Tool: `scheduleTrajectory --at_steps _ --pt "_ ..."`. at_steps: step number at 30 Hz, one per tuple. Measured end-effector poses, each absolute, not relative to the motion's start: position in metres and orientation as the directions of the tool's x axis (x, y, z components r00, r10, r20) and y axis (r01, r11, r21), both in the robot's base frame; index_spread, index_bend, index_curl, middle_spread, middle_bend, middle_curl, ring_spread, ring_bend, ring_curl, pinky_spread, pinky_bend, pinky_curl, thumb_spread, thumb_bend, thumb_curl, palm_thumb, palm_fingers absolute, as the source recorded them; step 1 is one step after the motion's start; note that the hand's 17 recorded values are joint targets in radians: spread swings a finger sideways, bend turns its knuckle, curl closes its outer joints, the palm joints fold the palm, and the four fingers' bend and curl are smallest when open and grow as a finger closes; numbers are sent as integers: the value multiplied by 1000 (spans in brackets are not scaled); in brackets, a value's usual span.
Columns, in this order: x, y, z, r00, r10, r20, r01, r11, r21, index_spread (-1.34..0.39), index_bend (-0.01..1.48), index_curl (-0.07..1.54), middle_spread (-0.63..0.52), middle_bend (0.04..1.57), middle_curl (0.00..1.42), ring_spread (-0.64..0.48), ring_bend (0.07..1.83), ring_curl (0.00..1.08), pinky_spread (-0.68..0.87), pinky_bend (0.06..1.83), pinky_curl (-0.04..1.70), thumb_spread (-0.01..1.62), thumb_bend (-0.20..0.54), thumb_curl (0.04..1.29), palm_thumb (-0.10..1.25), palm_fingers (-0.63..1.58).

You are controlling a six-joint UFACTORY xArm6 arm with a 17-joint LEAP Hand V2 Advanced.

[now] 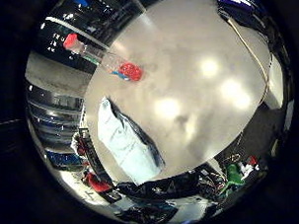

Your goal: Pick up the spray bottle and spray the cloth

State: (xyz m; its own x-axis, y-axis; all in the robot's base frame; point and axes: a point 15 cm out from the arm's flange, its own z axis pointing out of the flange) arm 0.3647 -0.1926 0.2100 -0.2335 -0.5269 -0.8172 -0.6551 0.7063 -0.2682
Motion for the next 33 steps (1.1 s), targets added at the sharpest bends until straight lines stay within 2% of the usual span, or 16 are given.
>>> scheduleTrajectory --at_steps 10,33 --pt "398 -197 182 -218 -488 -845 -679 698 -228 -173 151 265 118 231 360 158 358 271 380 412 307 1069 -23 319 599 114" --pt "486 -205 133 -168 -486 -858 -751 626 -208 -186 153 271 80 247 361 149 357 265 373 387 296 1068 -23 311 613 140"
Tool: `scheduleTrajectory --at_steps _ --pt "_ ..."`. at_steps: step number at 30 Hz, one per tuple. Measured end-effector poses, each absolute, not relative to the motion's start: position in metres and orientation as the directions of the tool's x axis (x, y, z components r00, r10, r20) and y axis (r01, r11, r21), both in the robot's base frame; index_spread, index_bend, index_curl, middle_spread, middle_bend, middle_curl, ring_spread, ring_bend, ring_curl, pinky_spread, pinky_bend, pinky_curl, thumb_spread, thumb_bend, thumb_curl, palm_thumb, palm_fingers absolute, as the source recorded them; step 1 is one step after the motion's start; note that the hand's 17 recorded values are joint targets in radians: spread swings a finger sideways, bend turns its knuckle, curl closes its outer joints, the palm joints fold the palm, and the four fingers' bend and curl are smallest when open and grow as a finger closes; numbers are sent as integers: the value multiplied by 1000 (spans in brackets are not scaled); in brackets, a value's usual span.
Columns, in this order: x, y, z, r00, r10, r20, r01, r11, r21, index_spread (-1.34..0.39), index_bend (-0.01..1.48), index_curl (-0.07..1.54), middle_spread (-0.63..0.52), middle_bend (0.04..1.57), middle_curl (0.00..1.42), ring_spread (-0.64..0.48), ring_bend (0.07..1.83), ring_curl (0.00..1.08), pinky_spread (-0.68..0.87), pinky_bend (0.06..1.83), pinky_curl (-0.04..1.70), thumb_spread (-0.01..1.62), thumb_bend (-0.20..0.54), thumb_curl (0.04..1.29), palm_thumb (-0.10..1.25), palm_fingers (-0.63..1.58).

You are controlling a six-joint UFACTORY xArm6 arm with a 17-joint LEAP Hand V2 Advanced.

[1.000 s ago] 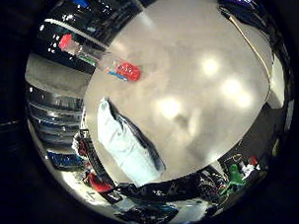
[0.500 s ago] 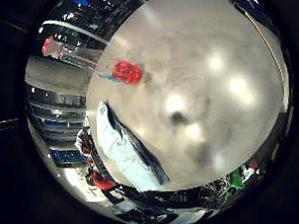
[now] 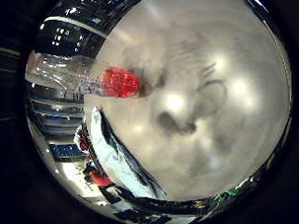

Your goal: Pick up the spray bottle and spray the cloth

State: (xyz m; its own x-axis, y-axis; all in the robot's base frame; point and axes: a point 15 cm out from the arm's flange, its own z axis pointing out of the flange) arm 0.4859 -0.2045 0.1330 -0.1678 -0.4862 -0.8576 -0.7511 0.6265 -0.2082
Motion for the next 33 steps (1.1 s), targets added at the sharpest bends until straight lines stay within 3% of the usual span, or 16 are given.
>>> scheduleTrajectory --at_steps 11,14,17,18,20,21,22,25,27,33 --pt "519 -152 130 -114 -486 -866 -807 554 -204 -185 155 275 68 262 363 142 358 263 370 365 290 1068 -23 311 613 173" --pt "533 -132 132 -87 -492 -866 -827 521 -213 -182 169 281 45 291 370 112 403 270 353 370 287 1065 -22 312 617 291" --pt "549 -112 134 -52 -502 -863 -848 479 -227 -204 171 279 -5 378 396 39 530 289 278 358 268 1057 -15 318 643 509" --pt "553 -107 134 -44 -504 -862 -852 469 -231 -245 199 290 -55 492 434 -16 633 308 184 347 245 1052 -12 325 669 753" --pt "562 -104 137 -29 -516 -856 -854 458 -247 -302 217 328 -119 604 494 -102 762 368 -20 509 291 1037 -11 333 706 1112" --pt "565 -103 139 -18 -522 -853 -855 450 -258 -329 303 371 -133 696 533 -138 823 399 -116 593 324 1030 -8 340 735 1320" --pt "568 -102 141 -7 -528 -849 -855 444 -269 -352 435 445 -151 802 582 -171 908 448 -219 729 388 1016 -7 347 778 1379" --pt "572 -99 144 14 -533 -846 -858 428 -283 -353 726 589 -142 1007 662 -197 1079 520 -264 941 494 989 1 378 883 1407" --pt "574 -98 151 35 -534 -845 -862 411 -295 -321 912 689 -134 1143 713 -202 1213 575 -252 1102 587 965 0 409 969 1309" --pt "573 -81 190 130 -486 -864 -874 356 -331 -252 1120 805 -104 1333 753 -200 1382 662 -201 1277 797 944 11 524 1128 1139"
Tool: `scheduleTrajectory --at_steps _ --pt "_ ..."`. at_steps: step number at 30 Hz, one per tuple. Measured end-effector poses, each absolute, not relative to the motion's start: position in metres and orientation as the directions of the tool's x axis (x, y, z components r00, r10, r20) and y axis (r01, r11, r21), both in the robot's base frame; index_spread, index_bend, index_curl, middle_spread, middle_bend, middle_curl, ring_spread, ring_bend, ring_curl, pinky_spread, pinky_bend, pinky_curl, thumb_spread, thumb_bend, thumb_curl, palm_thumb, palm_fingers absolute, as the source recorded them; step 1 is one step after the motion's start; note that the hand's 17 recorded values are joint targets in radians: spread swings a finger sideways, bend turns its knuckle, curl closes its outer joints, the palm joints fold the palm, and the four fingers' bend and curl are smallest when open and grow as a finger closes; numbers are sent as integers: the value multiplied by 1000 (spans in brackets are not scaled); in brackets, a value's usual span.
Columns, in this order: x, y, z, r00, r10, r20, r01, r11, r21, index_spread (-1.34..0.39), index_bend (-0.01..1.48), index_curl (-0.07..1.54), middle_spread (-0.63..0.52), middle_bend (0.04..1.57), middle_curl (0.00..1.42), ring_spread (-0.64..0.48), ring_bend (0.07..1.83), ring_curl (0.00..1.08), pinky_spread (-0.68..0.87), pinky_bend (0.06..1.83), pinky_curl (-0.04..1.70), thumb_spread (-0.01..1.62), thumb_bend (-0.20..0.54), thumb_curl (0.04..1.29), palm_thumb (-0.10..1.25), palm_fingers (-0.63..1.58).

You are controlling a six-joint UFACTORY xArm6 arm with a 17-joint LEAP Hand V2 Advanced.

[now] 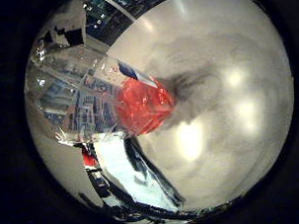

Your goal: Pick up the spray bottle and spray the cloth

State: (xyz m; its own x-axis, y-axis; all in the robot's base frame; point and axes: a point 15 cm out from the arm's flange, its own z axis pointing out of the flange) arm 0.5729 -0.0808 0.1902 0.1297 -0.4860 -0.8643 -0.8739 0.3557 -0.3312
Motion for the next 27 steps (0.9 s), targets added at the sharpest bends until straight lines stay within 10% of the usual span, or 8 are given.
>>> scheduleTrajectory --at_steps 27 --pt "406 -99 382 385 -907 -170 -912 -346 -218 -215 1164 847 -92 1434 700 -207 1398 769 -139 1101 1376 739 -18 784 1104 1086"
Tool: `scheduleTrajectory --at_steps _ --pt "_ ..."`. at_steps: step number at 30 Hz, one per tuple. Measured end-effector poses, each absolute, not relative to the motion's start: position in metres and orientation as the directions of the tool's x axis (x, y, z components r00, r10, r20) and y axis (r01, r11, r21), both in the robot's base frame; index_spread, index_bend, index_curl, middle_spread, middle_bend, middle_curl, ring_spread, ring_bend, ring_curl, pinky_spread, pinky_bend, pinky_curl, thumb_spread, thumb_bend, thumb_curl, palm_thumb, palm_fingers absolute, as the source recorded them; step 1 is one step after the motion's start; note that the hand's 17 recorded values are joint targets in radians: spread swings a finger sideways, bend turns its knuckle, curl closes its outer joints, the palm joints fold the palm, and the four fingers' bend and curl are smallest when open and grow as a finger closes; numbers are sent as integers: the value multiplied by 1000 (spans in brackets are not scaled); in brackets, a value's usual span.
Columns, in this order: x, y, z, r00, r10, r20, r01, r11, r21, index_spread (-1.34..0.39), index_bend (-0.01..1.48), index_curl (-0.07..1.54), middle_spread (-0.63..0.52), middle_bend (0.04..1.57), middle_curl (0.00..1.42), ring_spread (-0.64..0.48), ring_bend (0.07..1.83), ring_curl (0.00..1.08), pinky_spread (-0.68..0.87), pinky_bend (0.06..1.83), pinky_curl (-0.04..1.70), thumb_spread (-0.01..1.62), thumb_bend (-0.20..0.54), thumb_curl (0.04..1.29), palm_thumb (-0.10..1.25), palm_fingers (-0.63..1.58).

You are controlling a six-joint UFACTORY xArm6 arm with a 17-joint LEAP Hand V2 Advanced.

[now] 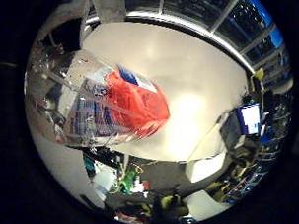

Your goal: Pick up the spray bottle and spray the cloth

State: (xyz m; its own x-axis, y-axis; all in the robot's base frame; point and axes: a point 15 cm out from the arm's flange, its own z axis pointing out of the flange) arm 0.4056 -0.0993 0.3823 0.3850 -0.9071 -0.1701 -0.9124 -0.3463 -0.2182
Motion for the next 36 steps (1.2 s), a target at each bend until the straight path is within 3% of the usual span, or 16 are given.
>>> scheduleTrajectory --at_steps 9,21,36 --pt "381 -73 378 437 -897 68 -893 -441 -87 -219 1151 860 -93 1438 691 -211 1378 791 -140 1045 1482 701 -19 835 1078 1096" --pt "349 -41 291 470 -810 352 -874 -482 57 -222 1137 873 -93 1436 686 -228 1358 810 -143 1020 1529 662 -20 870 1065 1103" --pt "338 -28 246 484 -795 366 -866 -496 69 -224 1127 885 -94 1429 689 -235 1342 832 -146 1000 1537 594 -21 891 1047 1105"
